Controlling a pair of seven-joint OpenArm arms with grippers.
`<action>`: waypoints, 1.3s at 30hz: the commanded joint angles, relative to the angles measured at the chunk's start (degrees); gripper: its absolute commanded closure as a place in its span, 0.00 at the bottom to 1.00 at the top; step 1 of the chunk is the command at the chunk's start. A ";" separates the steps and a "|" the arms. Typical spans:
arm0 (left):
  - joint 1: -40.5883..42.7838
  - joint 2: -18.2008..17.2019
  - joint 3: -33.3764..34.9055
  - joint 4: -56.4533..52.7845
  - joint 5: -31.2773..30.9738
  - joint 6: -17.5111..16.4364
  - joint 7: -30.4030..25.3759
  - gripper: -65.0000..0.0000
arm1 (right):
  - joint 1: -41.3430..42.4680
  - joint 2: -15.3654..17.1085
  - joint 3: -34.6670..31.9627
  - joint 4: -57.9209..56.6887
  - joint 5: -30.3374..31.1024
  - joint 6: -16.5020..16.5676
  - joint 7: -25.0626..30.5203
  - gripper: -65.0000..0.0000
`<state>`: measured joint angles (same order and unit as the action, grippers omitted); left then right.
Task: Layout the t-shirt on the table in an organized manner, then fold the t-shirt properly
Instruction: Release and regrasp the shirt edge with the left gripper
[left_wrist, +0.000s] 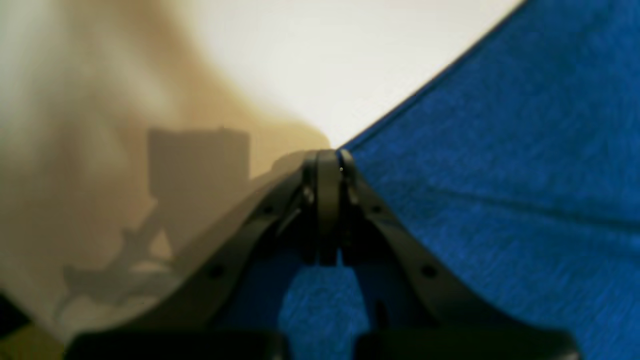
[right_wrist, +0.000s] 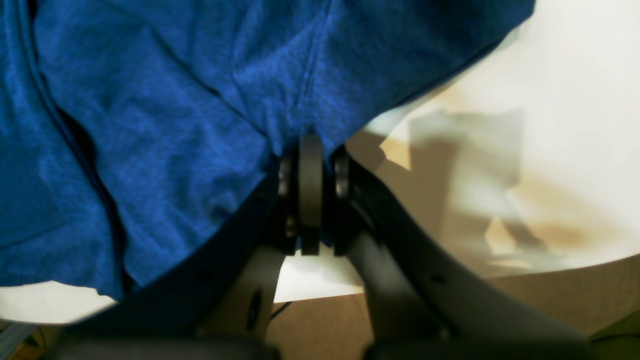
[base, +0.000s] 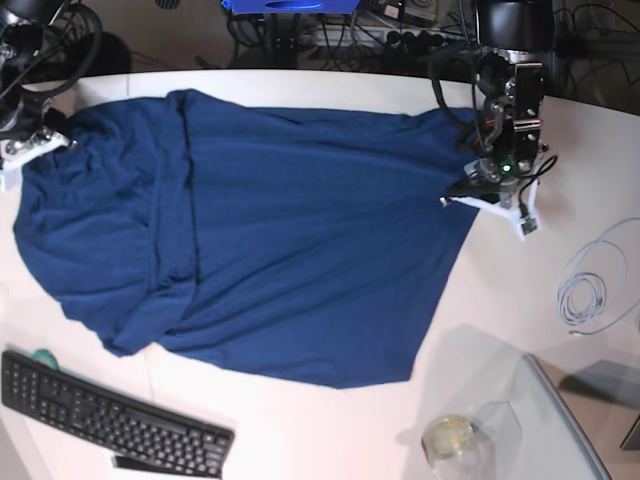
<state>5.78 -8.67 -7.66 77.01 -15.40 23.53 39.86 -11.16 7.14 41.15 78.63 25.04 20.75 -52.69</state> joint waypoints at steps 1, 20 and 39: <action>0.06 -0.34 -0.30 1.45 -0.03 0.16 0.89 1.00 | 0.30 1.08 0.48 1.15 0.24 -1.37 0.60 1.00; 2.53 0.01 -4.16 13.84 -0.47 0.08 1.07 0.99 | -3.30 -2.52 0.13 17.85 0.41 -3.83 1.04 0.55; 0.50 0.89 -0.56 8.57 -0.12 -3.18 0.80 1.00 | 18.67 9.00 -9.89 -15.82 0.24 1.53 13.43 0.98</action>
<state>6.59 -7.40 -8.03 84.66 -16.03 20.49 41.43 6.94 14.50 30.74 61.89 25.28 22.13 -39.68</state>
